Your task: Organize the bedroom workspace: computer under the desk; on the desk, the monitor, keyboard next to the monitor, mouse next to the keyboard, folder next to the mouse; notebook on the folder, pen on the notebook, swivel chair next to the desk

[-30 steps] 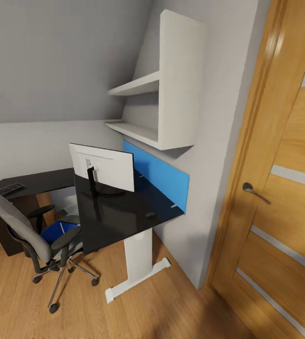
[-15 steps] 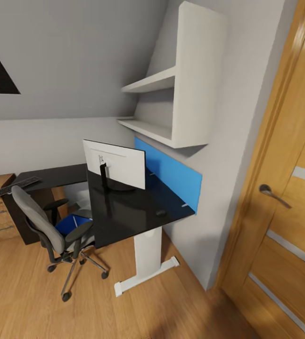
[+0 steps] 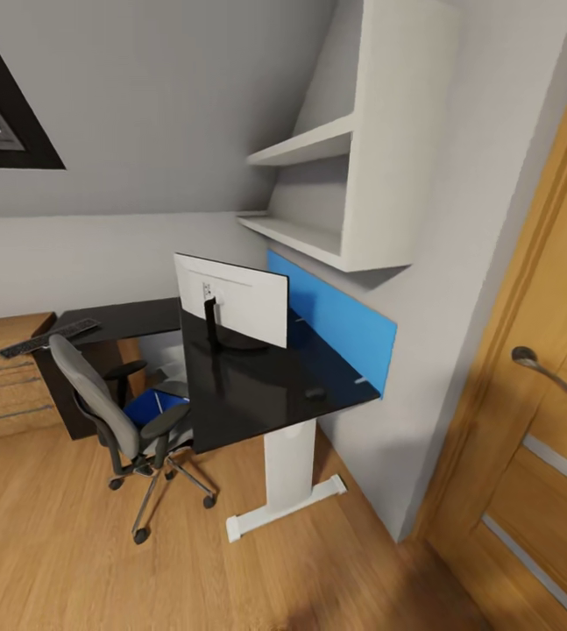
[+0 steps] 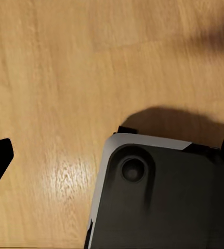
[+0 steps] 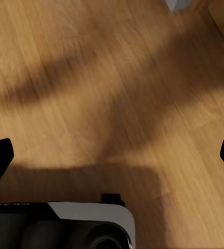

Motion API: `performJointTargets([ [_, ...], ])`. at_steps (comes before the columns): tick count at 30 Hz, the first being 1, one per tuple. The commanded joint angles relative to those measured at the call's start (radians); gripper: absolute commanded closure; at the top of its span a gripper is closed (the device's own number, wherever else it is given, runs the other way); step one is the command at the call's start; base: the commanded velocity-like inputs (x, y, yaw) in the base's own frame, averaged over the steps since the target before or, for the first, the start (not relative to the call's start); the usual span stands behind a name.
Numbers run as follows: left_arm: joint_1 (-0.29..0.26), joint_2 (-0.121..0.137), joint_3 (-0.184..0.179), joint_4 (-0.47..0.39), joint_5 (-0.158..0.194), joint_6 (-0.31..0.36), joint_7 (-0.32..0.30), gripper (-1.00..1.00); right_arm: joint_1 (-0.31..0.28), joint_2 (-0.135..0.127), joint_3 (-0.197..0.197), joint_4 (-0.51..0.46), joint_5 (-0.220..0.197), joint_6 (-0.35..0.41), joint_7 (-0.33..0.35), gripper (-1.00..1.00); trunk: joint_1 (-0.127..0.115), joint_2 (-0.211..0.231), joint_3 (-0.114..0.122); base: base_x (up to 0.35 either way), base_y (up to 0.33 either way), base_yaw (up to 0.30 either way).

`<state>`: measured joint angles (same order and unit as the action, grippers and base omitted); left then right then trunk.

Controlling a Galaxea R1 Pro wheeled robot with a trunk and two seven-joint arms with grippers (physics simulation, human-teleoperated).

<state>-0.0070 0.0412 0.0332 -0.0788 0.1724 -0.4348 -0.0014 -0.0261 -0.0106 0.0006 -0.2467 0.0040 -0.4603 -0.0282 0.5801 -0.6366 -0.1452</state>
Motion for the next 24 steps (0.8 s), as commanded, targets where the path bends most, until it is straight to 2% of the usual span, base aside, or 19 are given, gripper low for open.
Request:
performJointTargets([
  [1, -0.001, 0.000, 0.002, -0.008, 0.002, -0.001, 0.002, -1.00, 0.000, -0.001, 0.001, 0.001, 0.016, -0.004, -0.002, -1.00, 0.000, -0.001, -0.003, 0.000, 0.000, 0.146],
  [2, -0.001, 0.000, 0.004, -0.052, 0.011, 0.003, 0.005, -1.00, 0.000, -0.002, 0.001, 0.001, 0.029, -0.006, -0.002, -1.00, 0.000, -0.001, -0.004, 0.000, 0.000, 0.144],
  [4, -0.001, -0.003, 0.007, -0.175, 0.068, 0.028, 0.034, -1.00, 0.000, -0.003, 0.001, 0.003, 0.038, -0.008, -0.002, -1.00, 0.000, -0.001, -0.007, 0.000, 0.000, 0.140],
  [5, -0.001, -0.004, 0.007, -0.199, 0.083, 0.040, 0.047, -1.00, 0.000, -0.003, 0.001, 0.003, 0.038, -0.008, -0.003, -1.00, 0.000, -0.001, -0.008, 0.000, 0.000, 0.139],
  [7, -0.001, -0.007, 0.007, -0.291, 0.121, 0.112, 0.105, -1.00, 0.000, -0.003, 0.001, 0.003, 0.041, -0.009, -0.003, -1.00, 0.000, -0.001, -0.010, 0.000, 0.000, 0.138],
  [9, -0.001, -0.007, 0.007, -0.360, 0.134, 0.182, 0.135, -1.00, 0.000, -0.004, 0.000, 0.003, 0.041, -0.009, -0.004, -1.00, 0.000, -0.001, -0.013, 0.000, 0.000, 0.137],
  [11, -0.001, -0.007, 0.007, -0.391, 0.139, 0.227, 0.146, -1.00, -0.001, -0.005, 0.000, 0.003, 0.042, -0.009, -0.004, -1.00, 0.000, -0.001, -0.015, 0.000, 0.000, 0.137],
  [12, -0.001, -0.009, 0.005, -0.421, 0.144, 0.289, 0.157, -1.00, 0.000, -0.012, 0.000, 0.002, 0.042, -0.009, -0.004, -1.00, 0.000, -0.001, -0.017, 0.000, 0.000, 0.137],
  [14, -0.001, -0.010, 0.001, -0.419, 0.145, 0.310, 0.160, -1.00, 0.000, -0.015, 0.000, 0.002, 0.042, -0.009, -0.004, -1.00, 0.000, -0.001, -0.019, 0.000, 0.000, 0.137],
  [15, -0.001, -0.009, -0.002, -0.373, 0.144, 0.318, 0.163, -1.00, 0.000, -0.016, 0.000, 0.001, 0.042, -0.015, -0.004, -1.00, 0.000, -0.001, -0.020, 0.000, 0.000, 0.137],
  [18, -0.001, -0.008, -0.002, -0.349, 0.142, 0.292, 0.163, -1.00, 0.000, -0.017, 0.001, 0.001, 0.043, -0.018, -0.004, -1.00, 0.000, -0.001, -0.024, 0.000, 0.000, 0.137],
  [24, -0.001, -0.005, -0.002, -0.305, 0.143, 0.159, 0.164, -1.00, 0.000, -0.018, 0.001, 0.002, 0.047, -0.020, -0.004, -1.00, 0.000, -0.001, -0.032, 0.000, 0.000, 0.137],
])
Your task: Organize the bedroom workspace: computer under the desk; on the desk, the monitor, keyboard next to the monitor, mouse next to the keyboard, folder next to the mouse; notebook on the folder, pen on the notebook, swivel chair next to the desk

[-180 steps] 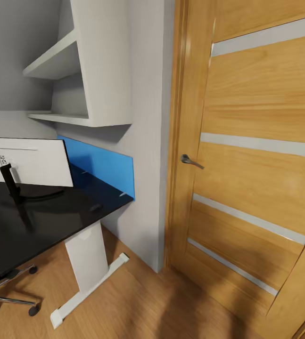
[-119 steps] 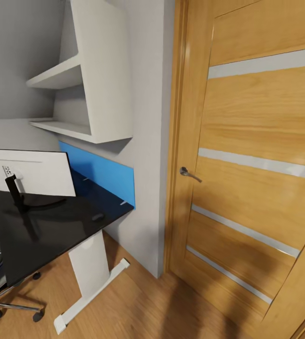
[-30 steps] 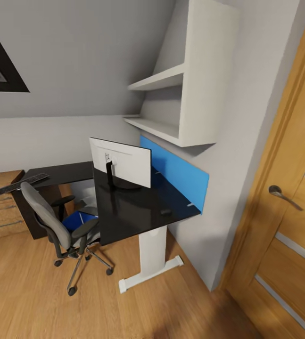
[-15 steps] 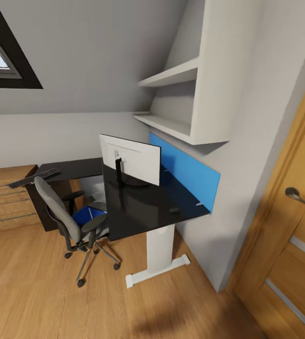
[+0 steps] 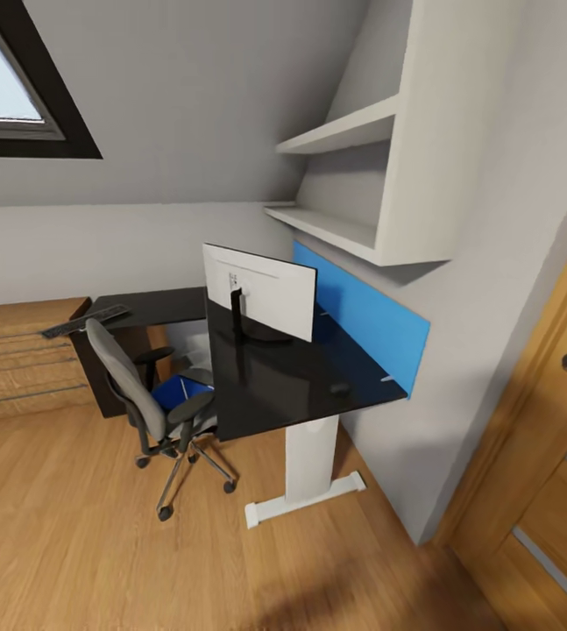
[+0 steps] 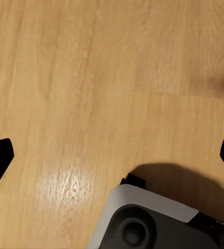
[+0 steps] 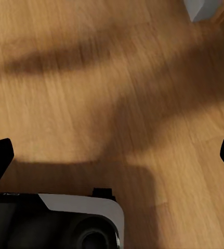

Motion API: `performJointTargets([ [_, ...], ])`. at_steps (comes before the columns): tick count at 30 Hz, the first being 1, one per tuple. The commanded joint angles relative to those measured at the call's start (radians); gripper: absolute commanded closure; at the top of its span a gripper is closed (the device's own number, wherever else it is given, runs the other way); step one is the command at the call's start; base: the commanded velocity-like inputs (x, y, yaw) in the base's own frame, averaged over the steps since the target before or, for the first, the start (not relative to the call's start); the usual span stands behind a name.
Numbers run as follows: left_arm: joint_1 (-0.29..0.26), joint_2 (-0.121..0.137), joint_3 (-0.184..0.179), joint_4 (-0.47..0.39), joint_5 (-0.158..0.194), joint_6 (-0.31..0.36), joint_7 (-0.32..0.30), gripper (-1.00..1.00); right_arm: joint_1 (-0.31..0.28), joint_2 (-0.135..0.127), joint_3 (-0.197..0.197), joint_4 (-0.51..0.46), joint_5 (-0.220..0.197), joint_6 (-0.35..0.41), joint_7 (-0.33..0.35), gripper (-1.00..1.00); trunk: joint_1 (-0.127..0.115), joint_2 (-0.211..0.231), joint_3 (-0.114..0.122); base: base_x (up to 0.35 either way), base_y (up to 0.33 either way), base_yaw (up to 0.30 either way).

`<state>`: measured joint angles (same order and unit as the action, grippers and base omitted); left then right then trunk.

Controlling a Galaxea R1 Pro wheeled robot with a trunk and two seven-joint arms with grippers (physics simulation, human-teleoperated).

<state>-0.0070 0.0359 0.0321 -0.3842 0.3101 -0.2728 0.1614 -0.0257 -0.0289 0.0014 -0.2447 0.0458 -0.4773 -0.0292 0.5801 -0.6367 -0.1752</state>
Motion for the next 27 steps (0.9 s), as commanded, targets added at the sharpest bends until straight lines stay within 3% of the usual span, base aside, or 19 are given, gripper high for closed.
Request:
performJointTargets([
  [1, -0.001, 0.000, -0.002, 0.009, 0.005, -0.017, 0.001, -1.00, 0.000, 0.000, 0.000, 0.001, 0.012, -0.003, -0.003, -1.00, 0.000, -0.001, -0.003, 0.000, 0.000, 0.138],
  [6, -0.001, 0.001, -0.012, 0.032, 0.004, -0.038, 0.001, -1.00, 0.000, 0.003, 0.000, 0.002, 0.064, -0.003, -0.003, -1.00, 0.000, -0.001, -0.009, 0.000, 0.000, 0.141],
  [13, -0.001, -0.002, -0.017, 0.038, 0.003, -0.042, 0.001, -1.00, -0.001, 0.008, 0.001, -0.001, 0.088, 0.000, -0.004, -1.00, 0.000, -0.001, -0.018, 0.000, 0.000, 0.158],
  [14, -0.001, -0.003, -0.017, 0.039, 0.003, -0.043, 0.001, -1.00, -0.002, 0.018, 0.001, -0.011, 0.089, 0.001, -0.003, -1.00, 0.000, -0.001, -0.019, 0.000, 0.000, 0.171],
  [15, -0.001, -0.004, -0.016, 0.039, 0.003, -0.044, 0.001, -1.00, -0.007, 0.052, 0.002, -0.035, 0.090, 0.002, -0.003, -1.00, 0.000, -0.001, -0.020, 0.000, 0.000, 0.135],
  [19, -0.001, -0.005, -0.015, 0.039, 0.004, -0.043, 0.001, -1.00, -0.028, 0.093, 0.002, -0.059, 0.090, 0.003, -0.003, -1.00, 0.000, -0.001, -0.026, 0.000, 0.000, 0.074],
  [27, -0.001, -0.004, -0.011, 0.039, 0.008, -0.044, 0.007, -1.00, -0.037, 0.101, 0.001, -0.057, 0.091, 0.003, -0.001, -1.00, 0.000, -0.001, -0.038, 0.000, 0.000, 0.084],
])
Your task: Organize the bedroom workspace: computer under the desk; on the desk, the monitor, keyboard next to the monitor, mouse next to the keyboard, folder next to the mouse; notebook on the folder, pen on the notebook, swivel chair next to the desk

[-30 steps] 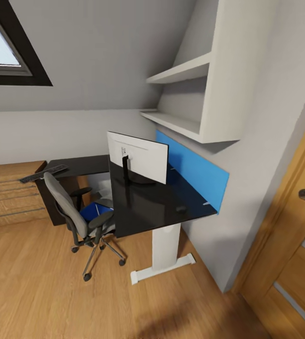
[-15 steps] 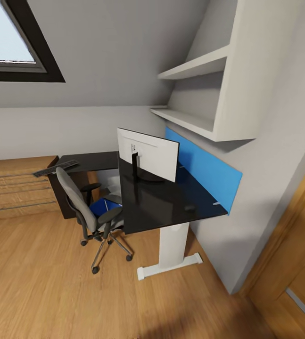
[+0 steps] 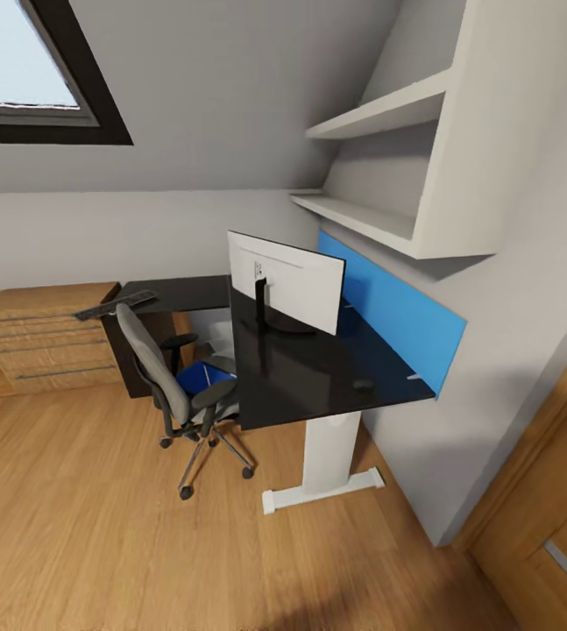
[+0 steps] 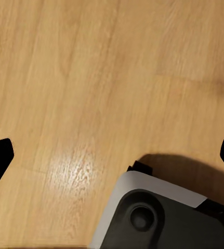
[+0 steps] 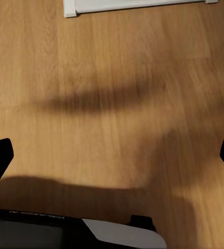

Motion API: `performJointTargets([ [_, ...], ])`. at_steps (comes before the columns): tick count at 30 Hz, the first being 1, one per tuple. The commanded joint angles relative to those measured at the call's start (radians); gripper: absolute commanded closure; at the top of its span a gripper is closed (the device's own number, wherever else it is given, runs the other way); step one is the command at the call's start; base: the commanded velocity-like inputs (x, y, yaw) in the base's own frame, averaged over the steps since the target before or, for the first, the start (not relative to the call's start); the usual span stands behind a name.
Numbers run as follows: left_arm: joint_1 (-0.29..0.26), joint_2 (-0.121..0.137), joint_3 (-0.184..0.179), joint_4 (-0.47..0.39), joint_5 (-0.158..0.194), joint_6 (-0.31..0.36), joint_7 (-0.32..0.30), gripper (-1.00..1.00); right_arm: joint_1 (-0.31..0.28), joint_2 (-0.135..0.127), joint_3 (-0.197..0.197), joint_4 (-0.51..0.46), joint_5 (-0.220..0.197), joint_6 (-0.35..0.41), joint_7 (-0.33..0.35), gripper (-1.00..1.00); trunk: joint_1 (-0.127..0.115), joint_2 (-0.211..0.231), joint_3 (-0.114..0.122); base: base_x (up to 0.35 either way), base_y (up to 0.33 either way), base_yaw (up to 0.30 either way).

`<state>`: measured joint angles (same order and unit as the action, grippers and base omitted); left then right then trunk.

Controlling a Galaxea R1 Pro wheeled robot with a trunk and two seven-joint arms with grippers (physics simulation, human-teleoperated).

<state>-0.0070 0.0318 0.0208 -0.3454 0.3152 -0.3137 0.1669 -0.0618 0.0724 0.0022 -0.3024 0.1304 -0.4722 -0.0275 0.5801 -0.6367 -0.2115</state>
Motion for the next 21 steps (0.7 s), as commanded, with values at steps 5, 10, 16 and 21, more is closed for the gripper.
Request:
performJointTargets([
  [5, -0.001, -0.002, 0.001, 0.000, 0.004, 0.000, 0.002, -1.00, -0.001, -0.002, 0.000, -0.005, 0.007, -0.002, -0.010, -1.00, 0.000, -0.001, -0.008, 0.000, 0.000, 0.156],
  [10, -0.001, -0.023, -0.004, -0.052, 0.003, 0.022, 0.006, -1.00, -0.004, -0.024, -0.001, -0.055, 0.010, -0.001, -0.062, -1.00, 0.000, -0.001, -0.015, 0.000, 0.000, 0.171],
  [16, -0.001, -0.032, -0.005, -0.014, -0.002, -0.023, -0.002, -1.00, -0.009, -0.066, -0.001, -0.015, 0.010, -0.007, -0.072, -1.00, 0.000, -0.001, -0.021, 0.000, 0.000, 0.206],
  [21, -0.001, -0.032, -0.003, -0.009, 0.001, -0.128, -0.002, -1.00, -0.009, -0.069, -0.002, -0.001, 0.010, -0.009, -0.072, -1.00, 0.000, -0.001, -0.023, 0.008, 0.000, 0.204],
])
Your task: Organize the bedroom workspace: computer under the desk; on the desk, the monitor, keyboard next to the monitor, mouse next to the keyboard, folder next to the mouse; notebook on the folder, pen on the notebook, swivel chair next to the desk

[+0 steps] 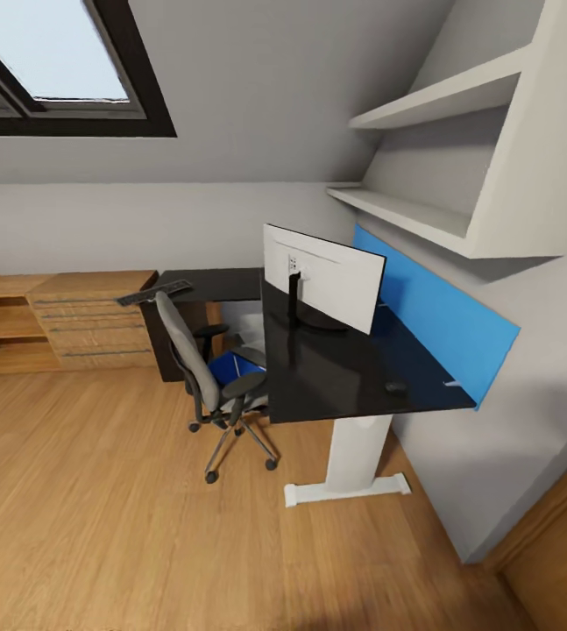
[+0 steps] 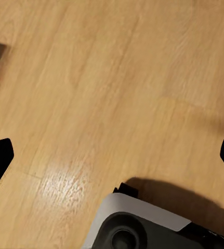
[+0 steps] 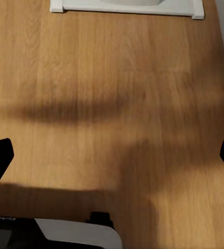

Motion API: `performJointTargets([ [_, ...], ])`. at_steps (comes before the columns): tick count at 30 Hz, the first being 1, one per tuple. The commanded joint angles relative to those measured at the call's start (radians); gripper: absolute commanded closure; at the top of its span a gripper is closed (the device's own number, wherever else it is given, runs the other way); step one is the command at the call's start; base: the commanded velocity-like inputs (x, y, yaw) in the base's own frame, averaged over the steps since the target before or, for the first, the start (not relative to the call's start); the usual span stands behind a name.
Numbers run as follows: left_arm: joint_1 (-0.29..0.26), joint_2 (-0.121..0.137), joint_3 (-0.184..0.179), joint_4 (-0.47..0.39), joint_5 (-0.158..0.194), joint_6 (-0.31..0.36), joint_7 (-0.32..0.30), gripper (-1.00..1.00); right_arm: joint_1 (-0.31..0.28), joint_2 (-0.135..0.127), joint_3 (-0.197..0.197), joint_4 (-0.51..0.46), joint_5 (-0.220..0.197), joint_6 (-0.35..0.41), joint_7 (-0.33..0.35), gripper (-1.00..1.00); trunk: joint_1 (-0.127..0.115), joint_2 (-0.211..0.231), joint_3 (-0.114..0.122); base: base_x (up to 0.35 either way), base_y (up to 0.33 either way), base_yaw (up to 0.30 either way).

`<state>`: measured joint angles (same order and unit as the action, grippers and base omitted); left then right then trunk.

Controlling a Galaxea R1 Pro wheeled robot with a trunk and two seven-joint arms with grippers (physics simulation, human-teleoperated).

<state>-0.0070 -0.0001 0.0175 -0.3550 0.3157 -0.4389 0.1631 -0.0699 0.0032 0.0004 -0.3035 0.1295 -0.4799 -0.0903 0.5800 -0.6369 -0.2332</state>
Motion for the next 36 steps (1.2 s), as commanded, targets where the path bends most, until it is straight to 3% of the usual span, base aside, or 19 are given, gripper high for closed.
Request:
performJointTargets([
  [1, -0.001, -0.001, 0.000, 0.004, 0.001, -0.007, 0.003, -1.00, -0.001, 0.000, 0.000, 0.001, 0.010, -0.002, -0.010, -1.00, 0.000, -0.001, -0.002, 0.125, 0.000, 0.065],
  [5, -0.001, -0.002, 0.001, 0.025, 0.000, -0.014, 0.005, -1.00, -0.001, 0.002, 0.001, 0.011, 0.009, -0.002, -0.010, -1.00, 0.000, -0.001, -0.002, 0.222, 0.000, 0.047],
  [7, -0.001, -0.003, -0.001, 0.090, 0.001, -0.011, 0.006, -1.00, -0.001, 0.001, 0.002, 0.055, 0.011, -0.002, -0.010, -1.00, 0.000, -0.001, -0.002, 0.321, 0.000, 0.214],
  [12, -0.001, 0.002, -0.001, 0.114, 0.000, -0.010, 0.004, -1.00, -0.001, -0.003, -0.003, 0.064, 0.009, -0.022, -0.012, -1.00, 0.000, -0.001, -0.002, 0.325, -0.013, 0.255],
  [21, -0.001, -0.003, -0.001, 0.126, -0.001, -0.013, 0.000, -1.00, -0.001, -0.003, -0.007, 0.099, 0.006, -0.109, -0.056, -1.00, 0.000, -0.001, -0.002, 0.135, -0.042, 0.281],
  [36, -0.001, -0.004, 0.001, 0.140, -0.001, -0.018, -0.001, -1.00, -0.001, -0.003, -0.007, 0.109, 0.005, -0.117, -0.063, -1.00, 0.000, -0.001, 0.000, 0.089, 0.074, 0.235],
])
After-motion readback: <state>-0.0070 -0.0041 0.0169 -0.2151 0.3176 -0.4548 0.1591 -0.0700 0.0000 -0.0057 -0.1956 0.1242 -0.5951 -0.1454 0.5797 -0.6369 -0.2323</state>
